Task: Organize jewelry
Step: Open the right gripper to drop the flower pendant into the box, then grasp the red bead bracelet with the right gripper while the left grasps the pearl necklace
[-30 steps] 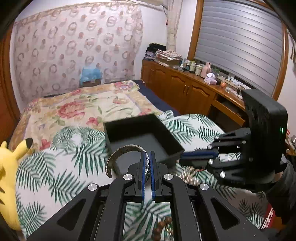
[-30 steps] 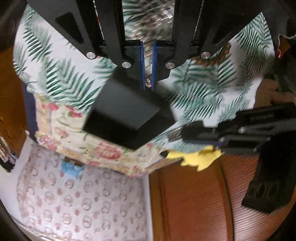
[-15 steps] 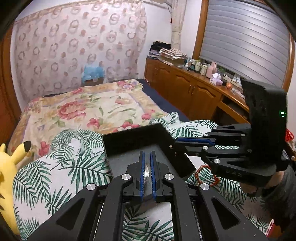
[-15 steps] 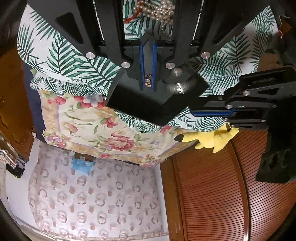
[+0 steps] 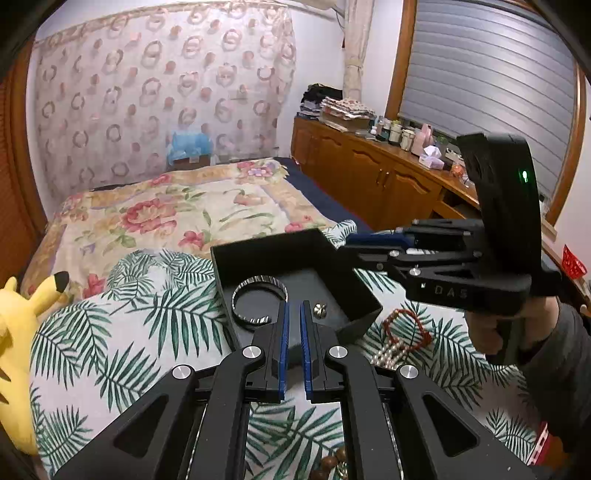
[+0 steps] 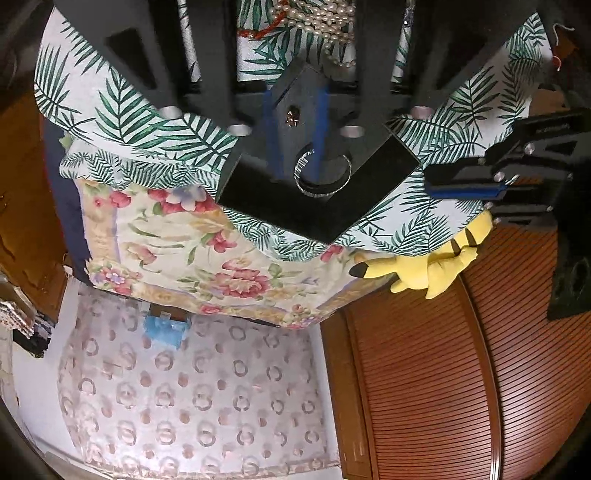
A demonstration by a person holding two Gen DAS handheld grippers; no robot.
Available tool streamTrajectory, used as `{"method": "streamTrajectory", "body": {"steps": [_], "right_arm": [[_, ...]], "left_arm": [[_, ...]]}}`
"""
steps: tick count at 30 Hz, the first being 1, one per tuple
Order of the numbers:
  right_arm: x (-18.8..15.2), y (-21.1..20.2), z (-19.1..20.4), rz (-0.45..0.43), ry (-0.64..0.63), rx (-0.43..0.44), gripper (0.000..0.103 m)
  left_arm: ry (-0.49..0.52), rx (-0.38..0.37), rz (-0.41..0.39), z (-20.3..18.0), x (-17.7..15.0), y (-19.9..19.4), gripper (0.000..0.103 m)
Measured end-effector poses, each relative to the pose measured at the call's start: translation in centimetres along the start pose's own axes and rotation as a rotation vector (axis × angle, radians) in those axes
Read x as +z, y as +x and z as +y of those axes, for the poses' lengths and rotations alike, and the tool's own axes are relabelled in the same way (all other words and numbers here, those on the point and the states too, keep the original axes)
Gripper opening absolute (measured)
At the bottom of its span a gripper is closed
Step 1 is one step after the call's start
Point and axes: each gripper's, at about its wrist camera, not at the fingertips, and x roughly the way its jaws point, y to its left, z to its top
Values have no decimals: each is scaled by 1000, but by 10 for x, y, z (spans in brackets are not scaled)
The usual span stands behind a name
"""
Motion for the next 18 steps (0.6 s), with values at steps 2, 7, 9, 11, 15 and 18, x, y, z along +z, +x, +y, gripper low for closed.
{"method": "streamTrajectory", "body": {"steps": [2, 7, 9, 11, 15, 18], "right_arm": [[-3, -8, 1, -9, 0, -8, 28], [-28, -30, 0, 14, -3, -51, 28], [-43, -35, -4, 40, -4, -68, 28], [-61, -36, -11, 84, 4, -106, 28], [-88, -31, -30, 156, 47, -140, 28], [-96, -29, -38, 168, 66, -143, 28]], "left_arm": [[-3, 2, 6, -1, -5, -1, 5], [-4, -19, 26, -7, -19, -1, 18], [-2, -30, 36, -9, -25, 1, 19], [3, -40, 54, -12, -30, 6, 20], [20, -54, 94, -20, -38, 18, 20], [34, -59, 123, -25, -42, 27, 20]]}}
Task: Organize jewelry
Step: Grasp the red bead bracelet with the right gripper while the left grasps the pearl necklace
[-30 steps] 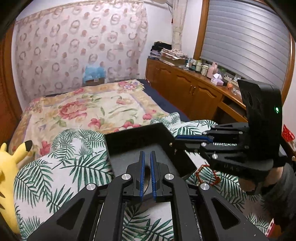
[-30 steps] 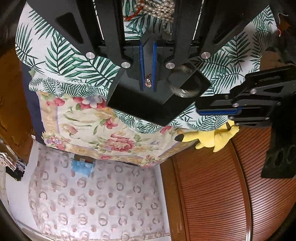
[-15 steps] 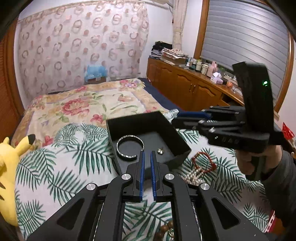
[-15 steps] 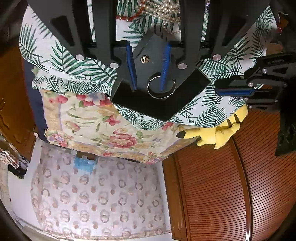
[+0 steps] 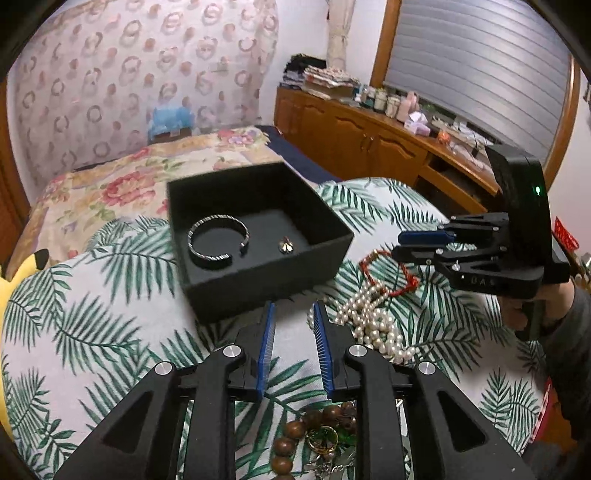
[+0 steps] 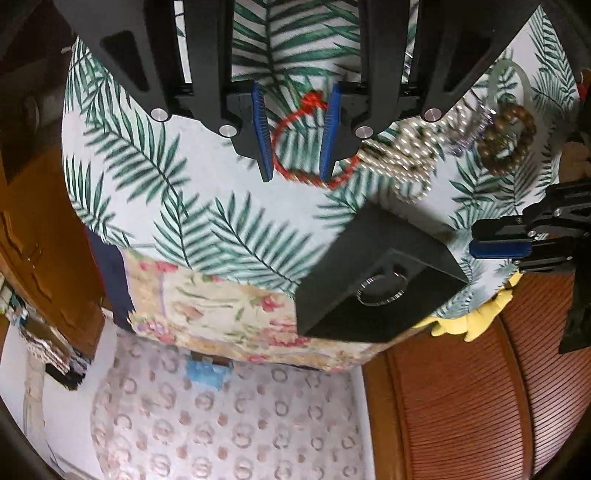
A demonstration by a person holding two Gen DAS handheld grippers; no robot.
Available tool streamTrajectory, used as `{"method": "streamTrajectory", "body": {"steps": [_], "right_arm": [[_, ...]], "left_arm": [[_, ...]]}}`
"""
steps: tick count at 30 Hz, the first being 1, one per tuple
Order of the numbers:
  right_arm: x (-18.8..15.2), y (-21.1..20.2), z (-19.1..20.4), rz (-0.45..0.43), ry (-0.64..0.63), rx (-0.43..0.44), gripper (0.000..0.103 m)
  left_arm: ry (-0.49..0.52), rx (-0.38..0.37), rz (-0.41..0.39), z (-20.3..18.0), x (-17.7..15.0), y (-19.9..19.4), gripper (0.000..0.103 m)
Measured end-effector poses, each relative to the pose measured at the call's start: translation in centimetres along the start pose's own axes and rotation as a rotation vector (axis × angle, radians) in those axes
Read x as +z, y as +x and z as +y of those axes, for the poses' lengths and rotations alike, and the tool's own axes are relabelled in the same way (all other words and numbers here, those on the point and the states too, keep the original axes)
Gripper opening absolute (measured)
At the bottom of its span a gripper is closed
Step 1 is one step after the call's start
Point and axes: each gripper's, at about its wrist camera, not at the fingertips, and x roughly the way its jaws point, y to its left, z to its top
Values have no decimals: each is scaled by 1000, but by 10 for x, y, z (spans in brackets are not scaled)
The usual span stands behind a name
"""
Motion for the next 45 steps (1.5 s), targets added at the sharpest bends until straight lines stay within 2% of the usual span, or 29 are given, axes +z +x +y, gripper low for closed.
{"method": "streamTrajectory", "body": {"steps": [7, 12, 21, 22, 23, 25, 31, 36, 39, 45], "right_arm": [[-4, 18, -3, 39, 7, -33, 27], [-4, 19, -3, 30, 9, -43, 18], [-6, 19, -3, 19, -16, -63, 17], [-6, 19, -3, 19, -15, -61, 11], [-6, 19, -3, 20, -12, -52, 5], [-8, 18, 0, 23, -14, -43, 4], [-8, 14, 7, 11, -31, -35, 3], [-3, -4, 11, -36, -16, -29, 3], [-1, -18, 15, -65, -22, -33, 3], [2, -51, 26, -133, -35, -45, 3]], "left_arm": [[14, -18, 71, -4, 0, 22, 20], [30, -23, 101, -11, 3, 37, 20], [57, 11, 119, -19, 11, 54, 19], [57, 14, 120, -19, 11, 55, 17], [60, 20, 126, -18, 12, 56, 10], [69, 34, 127, -20, 12, 58, 7], [123, 72, 122, -27, 10, 56, 6], [130, 63, 129, -27, 10, 53, 4], [116, 61, 89, -29, 12, 40, 4], [96, 64, -49, -39, 21, -16, 4]]}}
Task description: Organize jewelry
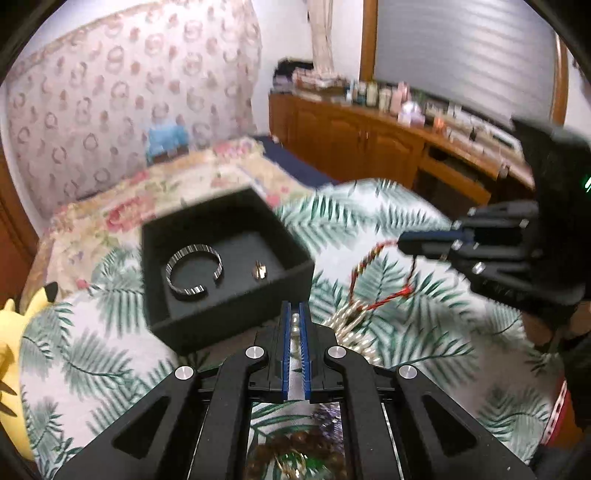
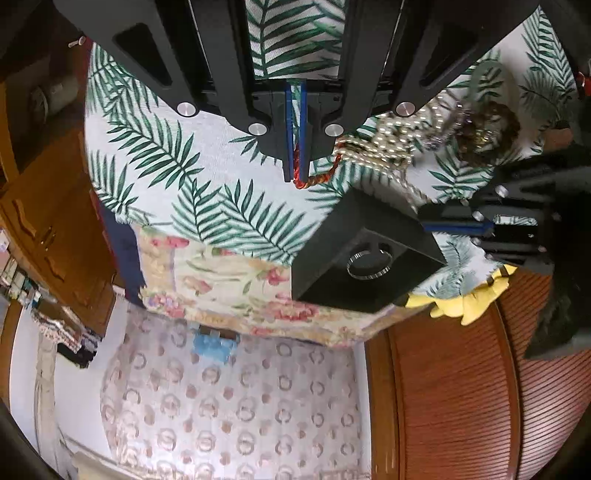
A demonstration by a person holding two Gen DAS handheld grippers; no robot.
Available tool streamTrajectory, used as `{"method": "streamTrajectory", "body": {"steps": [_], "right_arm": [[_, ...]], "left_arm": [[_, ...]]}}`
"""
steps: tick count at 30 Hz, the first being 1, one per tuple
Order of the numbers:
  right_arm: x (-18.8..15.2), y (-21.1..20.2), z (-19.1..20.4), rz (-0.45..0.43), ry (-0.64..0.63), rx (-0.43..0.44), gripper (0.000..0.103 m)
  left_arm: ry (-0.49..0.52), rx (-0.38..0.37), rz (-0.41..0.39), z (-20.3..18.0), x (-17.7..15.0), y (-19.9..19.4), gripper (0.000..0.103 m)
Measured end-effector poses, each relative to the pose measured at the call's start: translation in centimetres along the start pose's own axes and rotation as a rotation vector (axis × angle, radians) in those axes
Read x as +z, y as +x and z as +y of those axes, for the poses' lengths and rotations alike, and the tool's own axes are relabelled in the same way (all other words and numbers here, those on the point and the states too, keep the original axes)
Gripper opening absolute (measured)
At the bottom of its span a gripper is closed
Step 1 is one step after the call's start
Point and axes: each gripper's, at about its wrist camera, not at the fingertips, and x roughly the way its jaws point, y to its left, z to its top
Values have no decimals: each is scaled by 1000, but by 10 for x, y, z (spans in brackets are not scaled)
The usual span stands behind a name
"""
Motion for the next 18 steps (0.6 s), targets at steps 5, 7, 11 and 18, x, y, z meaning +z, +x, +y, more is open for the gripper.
{"method": "streamTrajectory", "body": {"steps": [5, 7, 11, 18], "right_arm": [[5, -31, 12, -65, -2, -13, 3], [6, -41, 16, -84, -4, -14, 3], [6, -59, 25, -110, -11, -17, 3], [-1, -74, 36, -117, -10, -14, 3]], "left_arm": [[-10, 15, -99, -4, 9, -48, 4], [-15, 25, -133, -5, 10, -66, 4], [-30, 36, -181, -2, 8, -91, 4], [-35, 53, -256, -7, 8, -132, 4]]}}
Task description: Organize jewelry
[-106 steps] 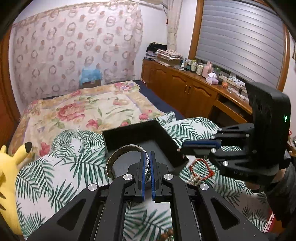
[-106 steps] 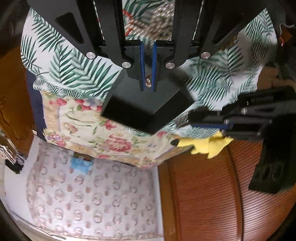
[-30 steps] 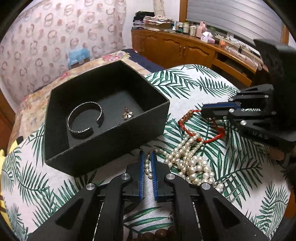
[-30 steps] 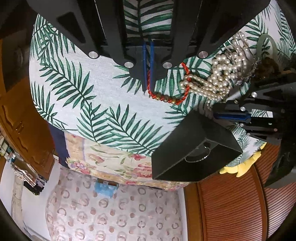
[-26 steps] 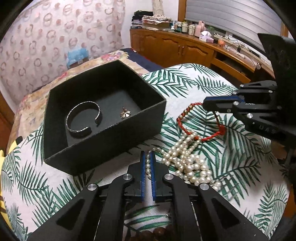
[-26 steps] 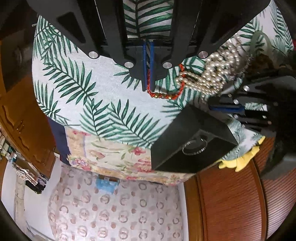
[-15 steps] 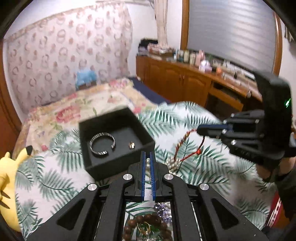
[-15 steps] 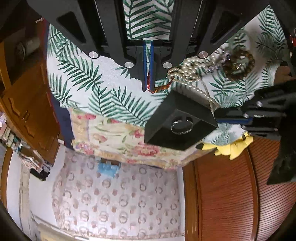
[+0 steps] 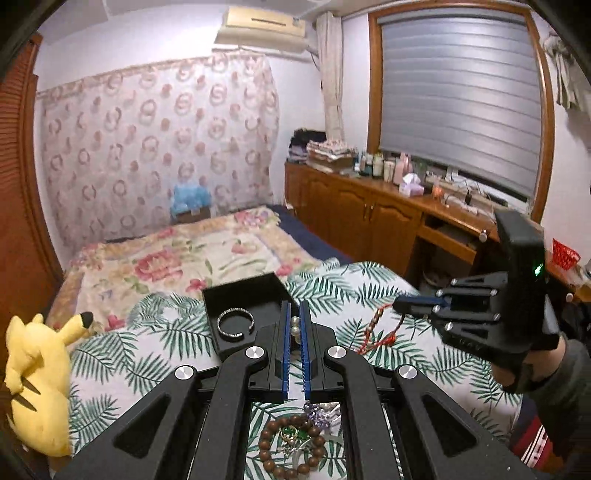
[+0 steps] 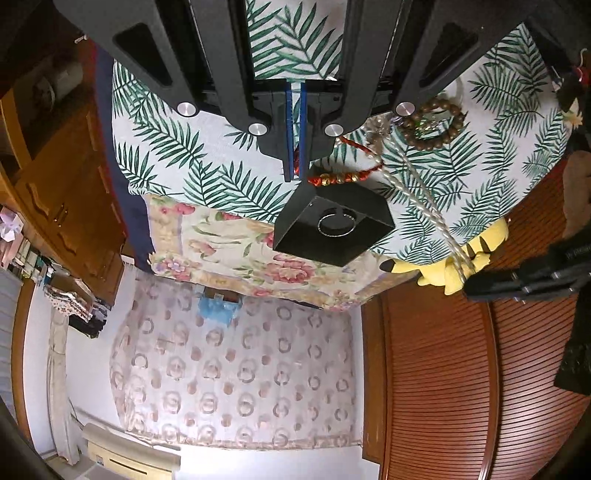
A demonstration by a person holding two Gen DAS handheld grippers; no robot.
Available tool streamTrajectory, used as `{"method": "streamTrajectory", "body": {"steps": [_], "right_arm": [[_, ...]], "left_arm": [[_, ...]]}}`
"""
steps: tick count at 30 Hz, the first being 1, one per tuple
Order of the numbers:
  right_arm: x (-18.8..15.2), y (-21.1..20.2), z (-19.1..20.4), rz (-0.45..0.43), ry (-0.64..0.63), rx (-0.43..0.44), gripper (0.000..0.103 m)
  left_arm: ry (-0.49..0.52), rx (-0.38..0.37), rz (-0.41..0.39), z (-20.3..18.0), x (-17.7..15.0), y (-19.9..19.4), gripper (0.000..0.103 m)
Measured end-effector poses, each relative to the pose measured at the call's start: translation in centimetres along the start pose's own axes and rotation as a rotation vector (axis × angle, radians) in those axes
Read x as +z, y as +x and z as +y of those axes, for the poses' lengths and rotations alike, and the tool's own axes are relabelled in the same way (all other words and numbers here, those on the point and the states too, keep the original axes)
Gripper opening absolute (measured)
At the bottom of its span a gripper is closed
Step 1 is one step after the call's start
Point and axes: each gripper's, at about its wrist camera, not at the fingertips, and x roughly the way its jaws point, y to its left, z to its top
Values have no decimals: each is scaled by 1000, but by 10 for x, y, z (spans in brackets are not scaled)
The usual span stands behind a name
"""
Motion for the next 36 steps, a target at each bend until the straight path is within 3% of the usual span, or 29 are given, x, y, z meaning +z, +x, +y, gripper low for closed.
{"method": "streamTrajectory", "body": {"steps": [8, 15, 29, 36], "right_arm": [[-9, -5, 17, 13, -24, 15, 3], [-19, 5, 23, 28, -14, 35, 3], [-35, 22, 40, 54, -30, 74, 3], [-31, 7, 50, -46, -21, 133, 3]], "left_arm": [[22, 16, -82, -6, 17, -39, 4], [-13, 43, -124, 6, 21, -50, 4], [-48, 62, -138, 15, 17, -56, 4], [8, 22, -87, -4, 15, -44, 4]]}}
